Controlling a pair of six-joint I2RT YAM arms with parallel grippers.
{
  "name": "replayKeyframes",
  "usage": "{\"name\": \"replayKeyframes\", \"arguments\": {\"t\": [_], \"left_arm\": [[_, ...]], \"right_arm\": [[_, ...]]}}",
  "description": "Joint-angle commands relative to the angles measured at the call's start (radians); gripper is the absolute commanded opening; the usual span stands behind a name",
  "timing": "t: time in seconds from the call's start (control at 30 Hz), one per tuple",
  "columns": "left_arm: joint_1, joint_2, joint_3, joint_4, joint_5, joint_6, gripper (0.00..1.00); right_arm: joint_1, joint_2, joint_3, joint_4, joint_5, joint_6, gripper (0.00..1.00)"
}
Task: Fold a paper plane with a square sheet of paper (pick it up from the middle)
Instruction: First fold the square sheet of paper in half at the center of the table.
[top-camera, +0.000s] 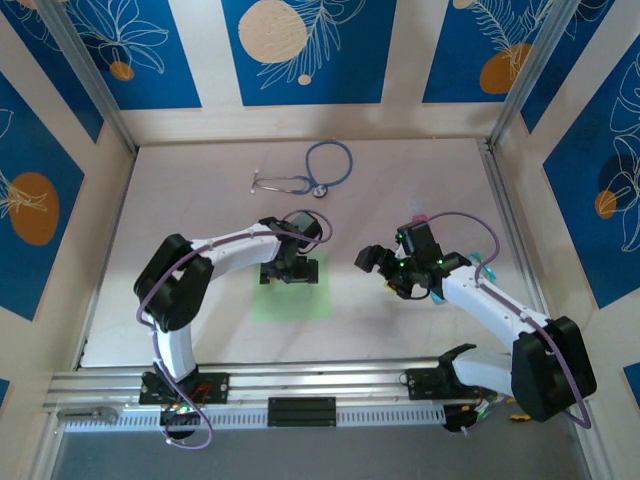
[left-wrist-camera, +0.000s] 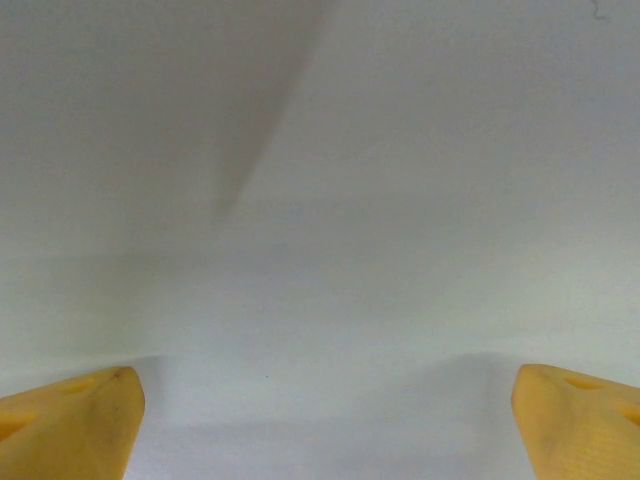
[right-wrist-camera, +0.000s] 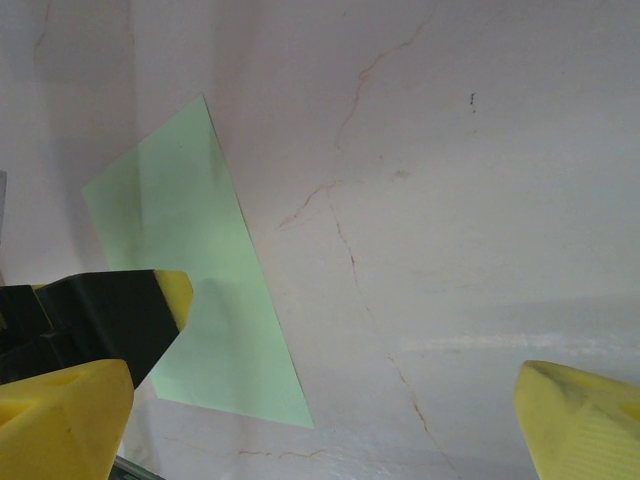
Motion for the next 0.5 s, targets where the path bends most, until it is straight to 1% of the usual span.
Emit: {"name": "replayKeyframes", "arguments": {"t": [0.0, 0.2, 0.47], "left_arm": [[-0.010, 0.023, -0.019, -0.009, 0.015, -0.025, 0.95], [-0.010, 0.039, -0.045, 0.022, 0.029, -0.037, 0.95], [-0.010, 0.051, -0.074, 0.034, 0.019, -0.037, 0.95]], "right_arm": [[0.005, 0.001, 0.019, -0.019, -0.008, -0.019, 0.98], [0.005, 0.001, 0.018, -0.016, -0.010, -0.018, 0.98], [0.005, 0.004, 0.017, -0.015, -0.007, -0.014, 0.98]]}}
